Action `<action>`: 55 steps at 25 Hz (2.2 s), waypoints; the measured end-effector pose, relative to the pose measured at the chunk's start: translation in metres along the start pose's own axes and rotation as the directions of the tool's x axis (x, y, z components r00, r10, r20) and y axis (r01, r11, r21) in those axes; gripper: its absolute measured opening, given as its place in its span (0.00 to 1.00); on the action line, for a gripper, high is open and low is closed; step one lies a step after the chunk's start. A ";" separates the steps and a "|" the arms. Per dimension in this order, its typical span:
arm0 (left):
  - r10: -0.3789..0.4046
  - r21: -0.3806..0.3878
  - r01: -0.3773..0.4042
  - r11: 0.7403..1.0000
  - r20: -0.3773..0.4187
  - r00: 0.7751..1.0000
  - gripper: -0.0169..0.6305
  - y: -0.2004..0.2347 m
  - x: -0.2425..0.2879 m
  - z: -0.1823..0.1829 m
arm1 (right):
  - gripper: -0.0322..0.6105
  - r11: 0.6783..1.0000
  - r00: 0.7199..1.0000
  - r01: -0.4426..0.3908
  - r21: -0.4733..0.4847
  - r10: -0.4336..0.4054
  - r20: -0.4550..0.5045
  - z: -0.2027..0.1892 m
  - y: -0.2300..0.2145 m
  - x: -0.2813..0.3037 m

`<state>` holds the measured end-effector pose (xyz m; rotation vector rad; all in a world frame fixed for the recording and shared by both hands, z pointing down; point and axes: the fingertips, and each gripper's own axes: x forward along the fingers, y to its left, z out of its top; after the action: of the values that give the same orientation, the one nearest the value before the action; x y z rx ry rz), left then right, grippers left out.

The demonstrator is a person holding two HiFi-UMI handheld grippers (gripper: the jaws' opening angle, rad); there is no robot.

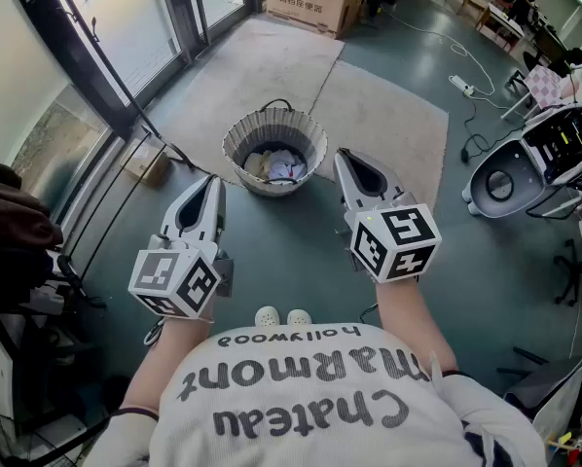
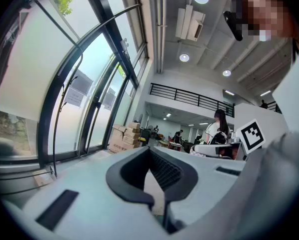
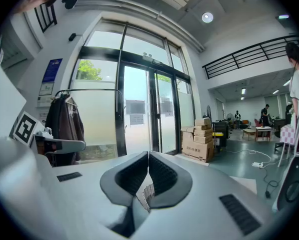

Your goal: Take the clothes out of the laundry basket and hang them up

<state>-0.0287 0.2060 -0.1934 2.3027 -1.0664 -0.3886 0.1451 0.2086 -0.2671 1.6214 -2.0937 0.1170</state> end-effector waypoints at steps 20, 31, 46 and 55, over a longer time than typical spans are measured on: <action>0.020 -0.059 -0.025 0.998 -0.075 0.997 0.04 0.124 0.085 -0.037 | 0.10 0.994 0.989 0.033 0.101 -0.018 -0.147 -0.072 -0.042 0.139; 0.142 -0.103 -0.155 0.982 -0.128 0.982 0.04 0.230 0.257 -0.058 | 0.10 0.982 0.949 -0.086 0.168 0.132 -0.285 -0.097 -0.143 0.345; 0.076 -0.232 -0.203 0.951 -0.460 0.885 0.04 0.295 0.323 -0.231 | 0.10 0.926 0.834 -0.036 0.377 0.235 -0.499 -0.289 -0.133 0.418; 0.009 -0.208 -0.158 0.965 -0.576 0.817 0.04 0.327 0.313 -0.307 | 0.10 0.935 0.645 0.106 0.339 0.195 -0.739 -0.446 -0.138 0.413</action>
<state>0.1203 -0.0912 0.2408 1.9435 -0.7542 0.2007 0.3430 -0.0408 0.2687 1.3314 -1.4626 1.0740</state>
